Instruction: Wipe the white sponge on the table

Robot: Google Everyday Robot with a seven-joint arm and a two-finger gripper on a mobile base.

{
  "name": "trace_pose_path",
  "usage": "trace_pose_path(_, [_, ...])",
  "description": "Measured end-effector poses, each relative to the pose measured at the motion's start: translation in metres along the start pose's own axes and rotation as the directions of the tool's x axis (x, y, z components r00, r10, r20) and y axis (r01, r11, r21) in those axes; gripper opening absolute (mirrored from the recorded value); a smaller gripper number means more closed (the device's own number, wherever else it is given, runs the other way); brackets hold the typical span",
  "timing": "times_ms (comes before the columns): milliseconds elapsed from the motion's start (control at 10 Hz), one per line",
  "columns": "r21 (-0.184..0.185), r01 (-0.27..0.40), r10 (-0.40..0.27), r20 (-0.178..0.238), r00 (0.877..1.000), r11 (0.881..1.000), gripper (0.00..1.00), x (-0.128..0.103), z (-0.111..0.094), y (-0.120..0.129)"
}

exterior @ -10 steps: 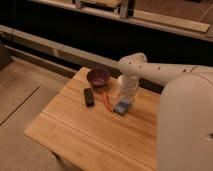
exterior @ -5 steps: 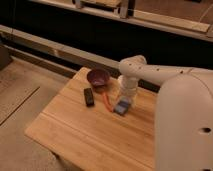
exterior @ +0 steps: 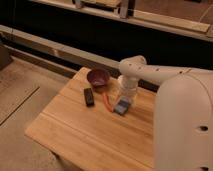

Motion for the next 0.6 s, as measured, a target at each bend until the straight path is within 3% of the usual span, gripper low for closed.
trace_pose_path(200, [0.0,-0.007,0.007,0.004,1.0,1.0,0.65,-0.002,-0.002,-0.002])
trace_pose_path(400, [-0.012,-0.066,0.067,0.04,0.997,0.998,0.65,-0.016,-0.017,-0.019])
trace_pose_path(600, [-0.018,-0.098,0.099,0.044,0.994,0.995,0.65,-0.02,-0.019,-0.03])
